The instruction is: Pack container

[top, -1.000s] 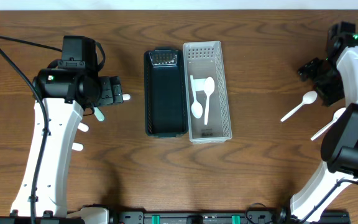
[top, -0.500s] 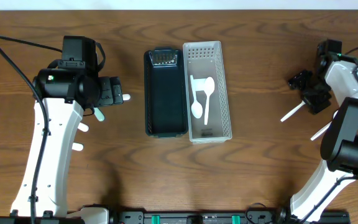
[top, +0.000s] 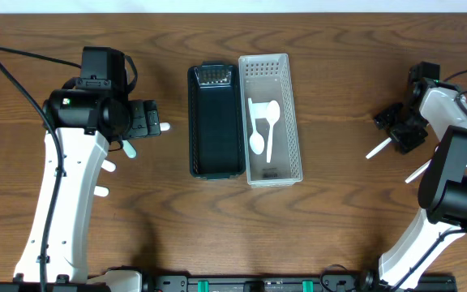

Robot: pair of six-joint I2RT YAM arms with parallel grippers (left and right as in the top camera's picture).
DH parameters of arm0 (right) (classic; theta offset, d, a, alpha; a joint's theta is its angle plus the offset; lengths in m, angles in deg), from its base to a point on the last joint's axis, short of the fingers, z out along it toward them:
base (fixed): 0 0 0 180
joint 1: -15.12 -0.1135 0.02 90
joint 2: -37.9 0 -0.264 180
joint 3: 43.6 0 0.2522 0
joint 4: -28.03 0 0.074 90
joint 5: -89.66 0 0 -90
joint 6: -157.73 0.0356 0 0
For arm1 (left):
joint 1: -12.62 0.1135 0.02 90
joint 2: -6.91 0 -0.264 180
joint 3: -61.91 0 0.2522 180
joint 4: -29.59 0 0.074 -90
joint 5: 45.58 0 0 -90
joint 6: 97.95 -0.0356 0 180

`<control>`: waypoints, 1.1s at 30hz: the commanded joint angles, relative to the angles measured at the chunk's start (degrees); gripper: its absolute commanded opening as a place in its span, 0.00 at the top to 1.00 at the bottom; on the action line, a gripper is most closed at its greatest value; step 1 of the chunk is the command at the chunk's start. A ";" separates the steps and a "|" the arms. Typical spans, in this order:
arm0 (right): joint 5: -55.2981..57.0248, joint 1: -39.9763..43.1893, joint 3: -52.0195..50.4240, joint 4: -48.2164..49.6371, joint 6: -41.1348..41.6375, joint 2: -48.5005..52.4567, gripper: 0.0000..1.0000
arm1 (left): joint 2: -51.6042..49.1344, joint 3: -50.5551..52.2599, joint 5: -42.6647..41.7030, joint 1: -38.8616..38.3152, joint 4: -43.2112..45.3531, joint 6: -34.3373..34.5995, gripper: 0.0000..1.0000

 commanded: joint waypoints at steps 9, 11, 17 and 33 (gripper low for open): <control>-0.15 -0.02 -0.81 -0.13 -0.07 0.35 0.89 | 0.17 -1.25 0.48 0.02 -0.17 -0.11 0.02; -0.15 -0.07 -0.81 -0.13 -0.09 0.35 0.97 | 0.17 -1.25 0.48 0.02 -0.17 -0.13 0.02; -0.17 -1.09 0.07 -0.90 -2.12 -0.48 0.99 | 0.17 -1.25 0.48 0.02 -0.15 -0.13 0.02; 0.48 -29.86 13.94 -4.15 -13.27 -20.41 0.98 | 0.17 -1.25 0.48 0.02 -0.15 -0.11 0.02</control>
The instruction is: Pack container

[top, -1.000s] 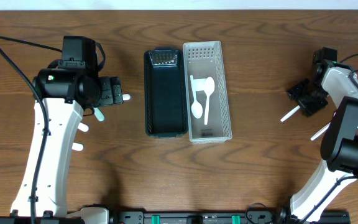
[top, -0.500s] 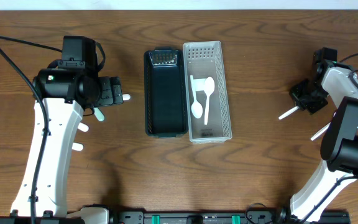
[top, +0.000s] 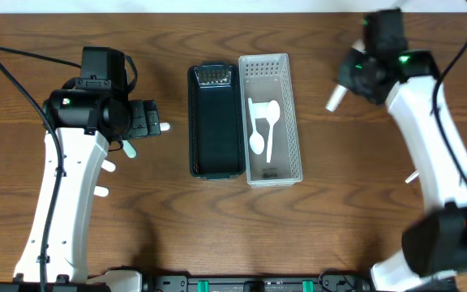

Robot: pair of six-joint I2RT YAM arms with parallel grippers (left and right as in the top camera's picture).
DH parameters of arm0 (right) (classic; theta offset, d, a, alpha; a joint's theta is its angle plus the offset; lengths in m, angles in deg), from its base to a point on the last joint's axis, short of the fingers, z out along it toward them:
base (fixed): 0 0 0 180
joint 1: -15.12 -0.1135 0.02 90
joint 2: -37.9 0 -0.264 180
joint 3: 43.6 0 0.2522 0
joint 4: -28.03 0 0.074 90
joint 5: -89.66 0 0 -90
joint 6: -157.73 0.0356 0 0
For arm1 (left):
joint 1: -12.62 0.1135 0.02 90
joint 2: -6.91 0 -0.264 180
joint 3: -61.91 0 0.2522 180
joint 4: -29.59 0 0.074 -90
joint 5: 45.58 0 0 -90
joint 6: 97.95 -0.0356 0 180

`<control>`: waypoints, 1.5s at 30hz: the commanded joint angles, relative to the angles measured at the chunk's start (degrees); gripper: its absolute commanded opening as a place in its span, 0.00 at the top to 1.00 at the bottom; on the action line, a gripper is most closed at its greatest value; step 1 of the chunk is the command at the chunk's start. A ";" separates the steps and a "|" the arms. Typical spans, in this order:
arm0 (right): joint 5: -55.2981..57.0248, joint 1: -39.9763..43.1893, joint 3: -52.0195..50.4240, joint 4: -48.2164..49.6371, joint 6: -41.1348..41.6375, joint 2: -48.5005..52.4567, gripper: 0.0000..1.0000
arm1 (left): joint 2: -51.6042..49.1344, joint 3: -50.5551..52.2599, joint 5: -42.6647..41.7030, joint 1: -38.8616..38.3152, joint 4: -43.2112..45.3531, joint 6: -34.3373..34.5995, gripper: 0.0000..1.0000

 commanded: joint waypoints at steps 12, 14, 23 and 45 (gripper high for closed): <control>-0.92 -16.76 -0.46 -2.23 -3.34 13.55 0.97 | 0.17 -1.25 0.46 0.02 -0.20 -0.11 0.02; -2.16 -17.03 -0.46 -2.19 -5.33 16.63 0.95 | 0.17 -1.25 0.46 0.02 -0.20 -0.11 0.02; -2.62 -17.09 0.79 -1.97 -12.87 19.30 0.69 | 0.17 -1.25 0.46 0.02 -0.17 -0.13 0.02; 6.73 25.18 21.94 -28.00 -3.30 0.59 0.32 | 0.17 -1.25 0.46 0.02 -0.22 -0.11 0.02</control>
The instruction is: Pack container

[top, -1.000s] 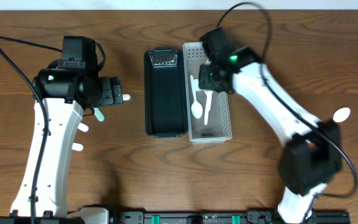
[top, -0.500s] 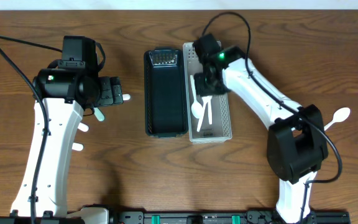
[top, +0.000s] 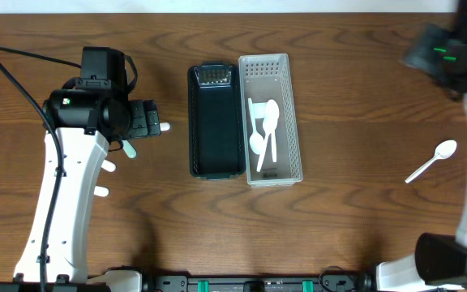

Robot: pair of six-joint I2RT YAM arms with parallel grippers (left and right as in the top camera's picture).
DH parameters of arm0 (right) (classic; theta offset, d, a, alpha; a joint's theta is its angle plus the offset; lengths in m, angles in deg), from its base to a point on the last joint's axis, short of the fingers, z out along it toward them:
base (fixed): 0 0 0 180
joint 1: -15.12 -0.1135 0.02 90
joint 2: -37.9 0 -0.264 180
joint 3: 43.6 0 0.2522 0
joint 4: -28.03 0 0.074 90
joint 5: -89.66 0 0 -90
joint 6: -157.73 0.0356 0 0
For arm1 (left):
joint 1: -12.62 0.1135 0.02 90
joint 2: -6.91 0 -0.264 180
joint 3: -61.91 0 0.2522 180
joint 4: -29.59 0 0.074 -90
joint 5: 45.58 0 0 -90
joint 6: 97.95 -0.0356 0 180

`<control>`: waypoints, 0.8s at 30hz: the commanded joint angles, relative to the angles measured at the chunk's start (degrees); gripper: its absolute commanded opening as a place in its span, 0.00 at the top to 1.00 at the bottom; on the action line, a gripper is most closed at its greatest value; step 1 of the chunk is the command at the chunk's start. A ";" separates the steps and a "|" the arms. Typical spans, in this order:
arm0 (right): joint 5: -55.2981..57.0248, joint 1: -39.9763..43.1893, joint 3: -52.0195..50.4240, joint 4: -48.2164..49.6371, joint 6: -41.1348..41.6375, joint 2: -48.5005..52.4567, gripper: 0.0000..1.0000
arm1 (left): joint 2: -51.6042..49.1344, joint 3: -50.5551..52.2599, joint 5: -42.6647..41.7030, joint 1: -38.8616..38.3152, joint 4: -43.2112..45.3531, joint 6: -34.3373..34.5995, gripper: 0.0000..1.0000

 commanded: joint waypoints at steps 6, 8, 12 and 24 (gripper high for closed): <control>-2.19 17.05 -11.82 2.84 2.75 4.87 0.30 | 0.17 -1.22 0.48 0.02 -0.15 -0.11 0.02; -2.38 19.26 -16.59 5.97 2.12 5.88 0.30 | 0.17 -1.22 0.48 0.02 -0.15 -0.11 0.02; -5.07 22.29 -24.24 13.14 -1.79 8.28 0.31 | 0.17 -1.22 0.48 0.02 -0.15 -0.11 0.02; -7.13 23.91 -34.42 21.46 -2.75 18.95 0.31 | 0.17 -1.22 0.48 0.02 -0.15 -0.11 0.02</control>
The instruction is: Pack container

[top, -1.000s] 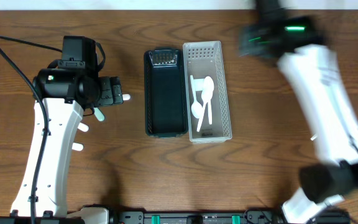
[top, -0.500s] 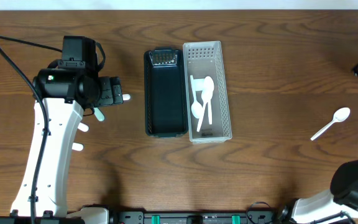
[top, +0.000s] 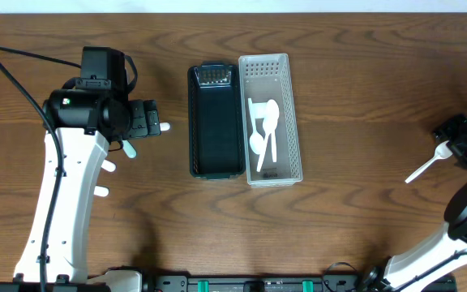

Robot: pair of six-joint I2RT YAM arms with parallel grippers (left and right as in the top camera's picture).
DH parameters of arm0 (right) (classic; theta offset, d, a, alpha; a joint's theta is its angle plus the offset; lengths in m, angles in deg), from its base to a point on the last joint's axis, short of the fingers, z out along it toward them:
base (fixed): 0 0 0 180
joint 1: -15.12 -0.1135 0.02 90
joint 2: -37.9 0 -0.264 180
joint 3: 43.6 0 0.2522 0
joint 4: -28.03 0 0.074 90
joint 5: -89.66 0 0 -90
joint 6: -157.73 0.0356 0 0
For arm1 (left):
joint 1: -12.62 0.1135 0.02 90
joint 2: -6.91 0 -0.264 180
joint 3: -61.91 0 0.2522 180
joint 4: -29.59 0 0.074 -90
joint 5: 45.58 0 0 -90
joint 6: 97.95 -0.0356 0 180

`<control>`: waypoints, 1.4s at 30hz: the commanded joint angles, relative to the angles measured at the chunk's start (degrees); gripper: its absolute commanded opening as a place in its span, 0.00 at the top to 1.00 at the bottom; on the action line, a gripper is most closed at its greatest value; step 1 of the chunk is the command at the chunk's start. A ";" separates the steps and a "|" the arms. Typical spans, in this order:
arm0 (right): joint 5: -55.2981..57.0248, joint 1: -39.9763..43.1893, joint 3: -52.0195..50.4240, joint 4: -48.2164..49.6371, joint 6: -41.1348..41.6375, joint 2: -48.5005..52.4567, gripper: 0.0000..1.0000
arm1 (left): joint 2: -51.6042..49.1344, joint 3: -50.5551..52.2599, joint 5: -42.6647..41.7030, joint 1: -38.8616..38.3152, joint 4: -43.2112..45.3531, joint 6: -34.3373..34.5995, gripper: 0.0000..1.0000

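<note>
A white perforated basket [top: 292, 122] at the table's middle holds several white plastic spoons [top: 264, 130]. A black container [top: 216, 122] stands against its left side, with nothing showing inside. One more white spoon [top: 419, 170] lies on the table at the far right. My right gripper [top: 454, 146] is down over that spoon's bowl end, and its jaws are too dark to read. My left gripper [top: 152, 122] hovers left of the black container, with white utensil parts [top: 127, 149] showing at its edges. Whether it holds one is unclear.
White utensil ends [top: 104, 178] poke out from under the left arm on the table. The right arm comes in from the lower right edge. Dark hardware runs along the front edge of the wooden table.
My right gripper has come from the top right corner down onto the bowl end of the loose spoon at the far right. The left arm, the containers and the spoons in the basket are unchanged.
My right gripper was at the far right on a spoon, a second one lying beside it. Then it held a spoon up right of the basket. Later the basket held one more spoon and the arm was at the top right. Now it is at the remaining spoon.
</note>
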 commanded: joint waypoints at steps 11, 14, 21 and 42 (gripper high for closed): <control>-0.63 0.26 -1.40 2.56 -1.95 9.88 0.38 | 0.17 -1.22 0.48 0.02 -0.17 -0.11 0.02; -0.68 0.17 -1.40 2.56 -1.92 10.10 0.60 | 0.17 -1.22 0.48 0.02 -0.17 -0.11 0.02; -2.71 -0.22 -1.38 1.90 -1.92 10.03 0.99 | 0.17 -1.22 0.48 0.02 -0.17 -0.11 0.02; -7.52 -40.35 9.20 1.53 -0.33 -12.31 0.99 | 0.17 -1.22 0.48 0.02 -0.20 -0.11 0.02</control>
